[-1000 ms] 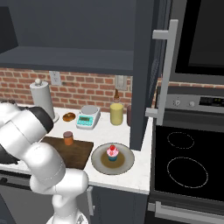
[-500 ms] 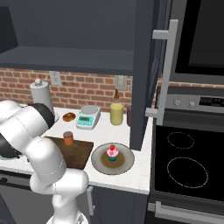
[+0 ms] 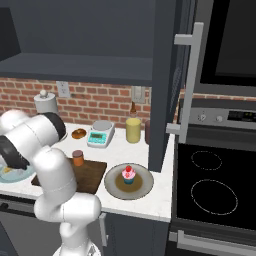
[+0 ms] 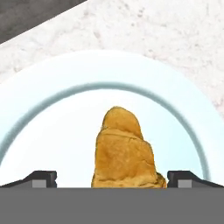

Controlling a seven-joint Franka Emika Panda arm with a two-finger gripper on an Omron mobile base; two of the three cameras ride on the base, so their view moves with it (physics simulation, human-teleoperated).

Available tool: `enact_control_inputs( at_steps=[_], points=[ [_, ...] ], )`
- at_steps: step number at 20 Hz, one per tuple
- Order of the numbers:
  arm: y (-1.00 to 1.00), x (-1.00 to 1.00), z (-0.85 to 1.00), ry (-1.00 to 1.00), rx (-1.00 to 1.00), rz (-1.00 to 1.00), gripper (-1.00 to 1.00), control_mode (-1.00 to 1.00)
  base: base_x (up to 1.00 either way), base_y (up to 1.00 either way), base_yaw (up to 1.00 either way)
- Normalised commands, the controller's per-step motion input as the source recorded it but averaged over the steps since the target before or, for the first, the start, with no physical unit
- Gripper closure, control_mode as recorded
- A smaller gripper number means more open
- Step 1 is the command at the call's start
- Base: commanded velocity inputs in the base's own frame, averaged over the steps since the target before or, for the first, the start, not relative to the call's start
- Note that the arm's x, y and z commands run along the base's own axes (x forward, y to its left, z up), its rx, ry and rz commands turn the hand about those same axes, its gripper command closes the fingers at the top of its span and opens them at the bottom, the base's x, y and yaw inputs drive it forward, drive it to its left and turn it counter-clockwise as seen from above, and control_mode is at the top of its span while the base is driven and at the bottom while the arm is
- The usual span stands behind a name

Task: From the different types of pastries on the counter, select a croissant and place it on the cutting board. Then retrieve a jar of jam from the cabinet and place it alongside the croissant on the cutting board.

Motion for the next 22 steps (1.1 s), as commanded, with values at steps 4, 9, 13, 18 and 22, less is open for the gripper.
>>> enact_control_inputs(
  at_steps=[4, 9, 13, 18, 22],
  points=[
    [0.18, 0.29, -0.08, 0.0, 0.0, 0.0, -1.0, -1.0, 0.0, 0.0, 0.0],
    [0.07, 0.15, -0.18, 0.04, 0.0, 0.0, 1.0, -1.0, 0.0, 0.0, 0.0],
    [0.07, 0.1, -0.21, 0.13, 0.0, 0.0, 1.0, -1.0, 0.0, 0.0, 0.0],
    [0.0, 0.0, -0.06, 0.19, 0.0, 0.0, 1.0, -1.0, 0.0, 0.0, 0.0],
    [0.0, 0.0, 0.15, 0.16, 0.0, 0.0, 1.0, -1.0, 0.0, 0.0, 0.0]
  ],
)
